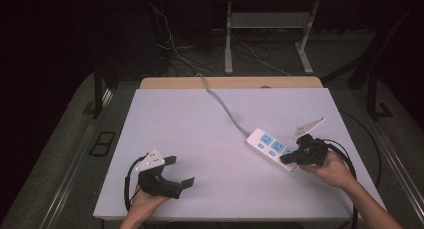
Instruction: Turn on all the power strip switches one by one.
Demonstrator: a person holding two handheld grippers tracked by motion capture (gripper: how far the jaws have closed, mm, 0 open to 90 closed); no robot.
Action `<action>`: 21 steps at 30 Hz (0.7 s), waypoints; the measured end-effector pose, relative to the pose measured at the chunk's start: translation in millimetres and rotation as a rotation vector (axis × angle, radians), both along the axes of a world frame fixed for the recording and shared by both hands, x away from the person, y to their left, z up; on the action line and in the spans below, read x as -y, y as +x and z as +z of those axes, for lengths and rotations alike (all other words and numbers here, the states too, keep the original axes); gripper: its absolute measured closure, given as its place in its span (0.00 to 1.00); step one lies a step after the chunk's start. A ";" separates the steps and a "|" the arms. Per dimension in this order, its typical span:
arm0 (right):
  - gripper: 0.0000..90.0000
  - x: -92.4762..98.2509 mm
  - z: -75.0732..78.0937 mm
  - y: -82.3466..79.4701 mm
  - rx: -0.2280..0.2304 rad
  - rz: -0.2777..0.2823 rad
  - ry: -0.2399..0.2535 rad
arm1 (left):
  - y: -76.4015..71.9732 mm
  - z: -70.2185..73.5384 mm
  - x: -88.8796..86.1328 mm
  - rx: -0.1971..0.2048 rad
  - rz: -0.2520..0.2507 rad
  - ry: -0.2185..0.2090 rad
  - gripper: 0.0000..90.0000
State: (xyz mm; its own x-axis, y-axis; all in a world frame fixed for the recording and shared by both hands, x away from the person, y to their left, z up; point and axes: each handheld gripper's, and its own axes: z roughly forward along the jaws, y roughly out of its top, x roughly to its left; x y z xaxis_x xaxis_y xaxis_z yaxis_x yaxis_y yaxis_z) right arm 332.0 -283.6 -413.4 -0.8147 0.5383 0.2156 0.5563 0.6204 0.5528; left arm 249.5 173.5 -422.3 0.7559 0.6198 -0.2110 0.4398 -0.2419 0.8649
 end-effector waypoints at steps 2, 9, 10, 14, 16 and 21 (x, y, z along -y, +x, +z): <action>1.00 0.0 0.2 -0.1 -0.002 -0.003 0.000 | 0.4 -0.1 -0.9 0.000 0.003 -0.002 0.00; 1.00 1.1 1.1 0.0 -0.016 -0.003 0.011 | 1.6 -0.5 -2.0 -0.004 0.006 -0.003 0.00; 1.00 0.9 1.3 -0.1 -0.019 -0.002 0.010 | 1.5 -0.4 -1.9 -0.004 0.005 -0.003 0.00; 1.00 0.4 1.8 -0.3 -0.017 -0.002 0.005 | 1.2 -0.1 -2.2 -0.002 0.007 -0.006 0.00; 1.00 -0.1 2.7 -0.7 -0.017 -0.001 0.009 | 1.0 0.0 -2.5 -0.002 0.008 -0.008 0.00; 1.00 -1.3 9.9 -0.5 -0.012 0.003 0.010 | 1.2 0.2 -2.6 0.000 0.007 -0.009 0.00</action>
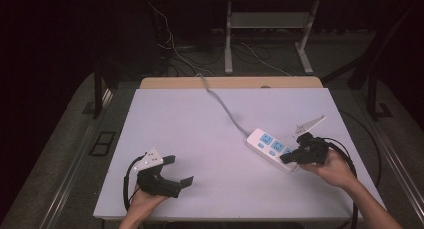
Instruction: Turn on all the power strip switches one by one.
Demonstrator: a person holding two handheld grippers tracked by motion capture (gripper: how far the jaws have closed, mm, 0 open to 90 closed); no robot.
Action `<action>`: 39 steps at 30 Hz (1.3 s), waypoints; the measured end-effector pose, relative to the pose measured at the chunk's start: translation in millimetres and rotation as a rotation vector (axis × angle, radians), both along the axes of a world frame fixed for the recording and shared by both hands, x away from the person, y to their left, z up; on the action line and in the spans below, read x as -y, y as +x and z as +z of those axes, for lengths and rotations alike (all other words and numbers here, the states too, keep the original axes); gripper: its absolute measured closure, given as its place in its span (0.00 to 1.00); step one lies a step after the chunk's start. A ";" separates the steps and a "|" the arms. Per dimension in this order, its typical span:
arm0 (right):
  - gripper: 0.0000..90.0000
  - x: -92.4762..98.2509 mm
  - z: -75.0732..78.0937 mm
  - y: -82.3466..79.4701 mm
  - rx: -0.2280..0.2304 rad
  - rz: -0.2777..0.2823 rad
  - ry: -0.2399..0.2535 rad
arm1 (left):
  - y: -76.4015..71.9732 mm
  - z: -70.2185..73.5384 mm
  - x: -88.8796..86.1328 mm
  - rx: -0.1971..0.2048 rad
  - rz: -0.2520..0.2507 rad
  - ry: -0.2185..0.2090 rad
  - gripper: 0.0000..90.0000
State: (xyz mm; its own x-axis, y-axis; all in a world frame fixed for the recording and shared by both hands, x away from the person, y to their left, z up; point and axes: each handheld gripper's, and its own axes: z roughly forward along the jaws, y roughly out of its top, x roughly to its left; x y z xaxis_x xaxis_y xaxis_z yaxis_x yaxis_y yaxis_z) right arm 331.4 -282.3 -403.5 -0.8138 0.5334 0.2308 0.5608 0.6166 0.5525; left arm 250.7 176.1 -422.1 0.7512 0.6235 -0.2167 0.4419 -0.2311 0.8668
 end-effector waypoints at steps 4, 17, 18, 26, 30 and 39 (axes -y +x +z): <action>1.00 -1.3 9.3 2.3 0.013 0.004 0.003 | -0.1 0.0 0.1 0.000 -0.001 0.001 0.00; 1.00 -11.1 23.2 12.9 0.023 0.025 -0.009 | 0.2 0.3 -1.1 0.000 0.002 -0.001 0.00; 1.00 -12.1 23.5 14.0 0.024 0.027 -0.010 | 0.2 0.3 -1.2 0.001 0.002 -0.001 0.00; 1.00 -19.3 21.4 20.7 0.014 0.038 -0.020 | 0.2 0.2 -1.2 -0.001 0.000 0.000 0.00; 1.00 -22.5 20.4 23.1 0.008 0.042 -0.028 | 0.1 0.4 -1.4 0.002 0.002 -0.003 0.00; 1.00 -25.3 16.4 29.1 0.002 0.039 -0.032 | 0.2 0.6 -1.8 0.004 0.003 -0.002 0.00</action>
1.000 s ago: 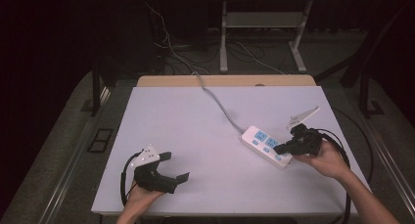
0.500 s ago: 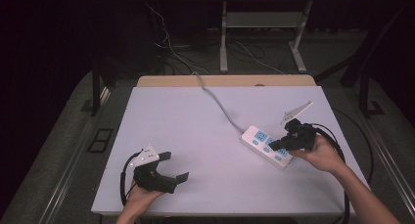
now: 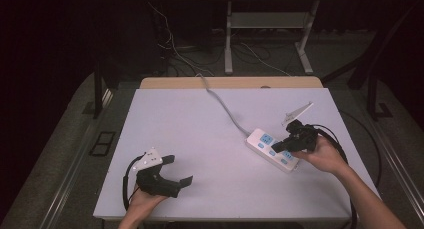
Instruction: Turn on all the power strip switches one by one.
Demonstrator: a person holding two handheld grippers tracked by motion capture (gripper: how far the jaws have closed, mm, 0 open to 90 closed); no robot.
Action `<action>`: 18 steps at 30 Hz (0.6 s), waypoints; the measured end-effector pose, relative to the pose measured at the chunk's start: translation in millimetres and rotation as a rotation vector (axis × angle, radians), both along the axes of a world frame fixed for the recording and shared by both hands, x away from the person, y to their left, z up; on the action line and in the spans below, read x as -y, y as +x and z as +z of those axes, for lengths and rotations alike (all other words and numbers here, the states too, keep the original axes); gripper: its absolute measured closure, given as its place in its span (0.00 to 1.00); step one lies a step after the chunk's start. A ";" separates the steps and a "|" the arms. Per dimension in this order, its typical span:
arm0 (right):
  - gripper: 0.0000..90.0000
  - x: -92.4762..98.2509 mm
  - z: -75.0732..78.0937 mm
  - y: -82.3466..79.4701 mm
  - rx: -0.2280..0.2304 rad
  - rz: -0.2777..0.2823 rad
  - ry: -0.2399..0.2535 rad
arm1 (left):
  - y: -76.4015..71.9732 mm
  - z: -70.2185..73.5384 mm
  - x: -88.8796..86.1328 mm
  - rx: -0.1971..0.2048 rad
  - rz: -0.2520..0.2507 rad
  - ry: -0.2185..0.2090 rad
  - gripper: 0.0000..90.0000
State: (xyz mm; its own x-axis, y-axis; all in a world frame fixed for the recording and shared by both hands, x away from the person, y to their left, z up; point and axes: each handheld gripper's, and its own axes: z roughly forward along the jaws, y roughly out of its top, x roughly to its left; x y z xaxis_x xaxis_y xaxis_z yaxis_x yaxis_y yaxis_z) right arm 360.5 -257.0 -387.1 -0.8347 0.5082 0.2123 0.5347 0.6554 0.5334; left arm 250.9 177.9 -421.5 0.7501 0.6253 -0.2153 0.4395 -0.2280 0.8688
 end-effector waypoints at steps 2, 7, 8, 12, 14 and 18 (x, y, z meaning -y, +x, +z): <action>1.00 -0.9 -1.9 1.6 -0.001 0.001 0.000 | -0.1 0.0 -0.1 0.000 0.000 -0.001 0.00; 1.00 -3.1 -6.2 5.7 -0.003 0.004 -0.002 | -0.2 0.2 -0.3 0.000 0.001 -0.002 0.00; 1.00 -3.7 -6.9 6.1 -0.009 0.002 -0.002 | -0.1 0.2 -0.4 0.000 0.001 -0.002 0.00; 1.00 -5.1 -10.1 8.2 -0.012 0.004 -0.008 | -0.1 0.3 -0.4 0.001 0.001 -0.001 0.00; 1.00 -5.8 -11.3 8.8 -0.012 0.003 -0.008 | -0.1 0.3 -0.5 0.001 0.001 -0.001 0.00; 1.00 -7.0 -13.4 10.3 -0.016 0.004 -0.010 | -0.2 0.4 -0.5 0.001 0.000 -0.001 0.00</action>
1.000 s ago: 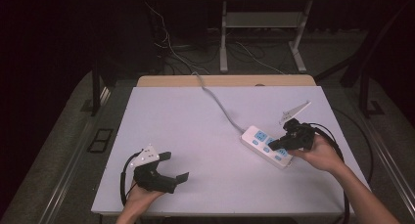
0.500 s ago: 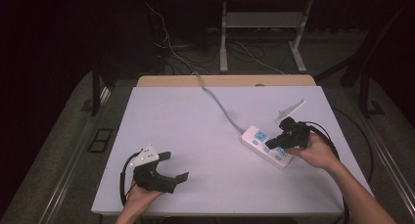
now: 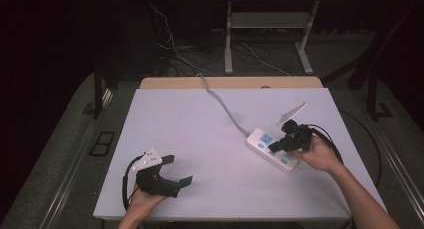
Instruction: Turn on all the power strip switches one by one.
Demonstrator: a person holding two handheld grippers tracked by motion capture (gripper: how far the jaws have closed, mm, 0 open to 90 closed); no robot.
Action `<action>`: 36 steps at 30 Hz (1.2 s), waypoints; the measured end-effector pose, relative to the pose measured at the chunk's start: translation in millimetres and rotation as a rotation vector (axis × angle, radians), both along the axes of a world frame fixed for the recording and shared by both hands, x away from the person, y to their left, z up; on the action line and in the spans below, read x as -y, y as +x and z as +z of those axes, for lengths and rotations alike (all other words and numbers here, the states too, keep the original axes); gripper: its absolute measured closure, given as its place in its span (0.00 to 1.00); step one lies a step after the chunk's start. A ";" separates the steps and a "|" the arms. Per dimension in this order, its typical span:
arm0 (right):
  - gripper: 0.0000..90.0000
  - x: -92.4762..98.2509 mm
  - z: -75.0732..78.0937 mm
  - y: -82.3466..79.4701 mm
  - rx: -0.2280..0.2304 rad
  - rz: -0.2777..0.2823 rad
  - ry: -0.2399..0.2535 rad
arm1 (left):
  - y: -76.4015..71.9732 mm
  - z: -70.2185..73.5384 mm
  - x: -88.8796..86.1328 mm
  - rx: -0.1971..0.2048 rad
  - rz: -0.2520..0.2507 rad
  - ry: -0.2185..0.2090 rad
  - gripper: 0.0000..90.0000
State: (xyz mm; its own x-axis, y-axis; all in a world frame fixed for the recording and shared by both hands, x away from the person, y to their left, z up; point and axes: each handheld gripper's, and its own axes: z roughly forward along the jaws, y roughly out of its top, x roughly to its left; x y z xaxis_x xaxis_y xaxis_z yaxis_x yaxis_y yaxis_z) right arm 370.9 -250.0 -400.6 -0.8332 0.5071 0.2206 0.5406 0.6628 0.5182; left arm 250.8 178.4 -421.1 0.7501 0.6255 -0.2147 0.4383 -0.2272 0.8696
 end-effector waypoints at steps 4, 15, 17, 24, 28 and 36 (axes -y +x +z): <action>1.00 -1.0 -2.8 0.6 -0.009 0.002 -0.013 | 0.1 0.0 -0.3 0.000 0.001 -0.001 0.00; 1.00 -0.1 -5.3 0.9 -0.014 -0.001 -0.004 | 0.3 -0.5 0.4 -0.003 -0.002 0.002 0.00; 1.00 0.9 -6.1 0.4 -0.017 -0.005 0.004 | 0.2 -0.5 0.6 -0.002 -0.003 0.002 0.00; 1.00 2.6 -8.7 -1.1 0.000 -0.003 0.020 | -0.1 -0.7 1.7 -0.003 -0.006 0.005 0.00; 1.00 4.1 -10.0 -1.3 0.006 -0.011 0.028 | 0.1 -0.8 2.1 -0.002 -0.006 0.007 0.00; 1.00 5.0 -11.0 -1.5 0.004 -0.022 0.031 | -0.4 -0.2 2.2 0.002 -0.005 0.004 0.00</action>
State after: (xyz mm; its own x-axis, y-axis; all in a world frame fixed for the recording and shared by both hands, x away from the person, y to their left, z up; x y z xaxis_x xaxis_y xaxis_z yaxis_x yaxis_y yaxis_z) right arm 369.4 -255.0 -411.6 -0.8229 0.5181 0.2332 0.5525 0.6342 0.5409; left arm 250.4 176.2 -421.2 0.7535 0.6228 -0.2105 0.4352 -0.2325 0.8698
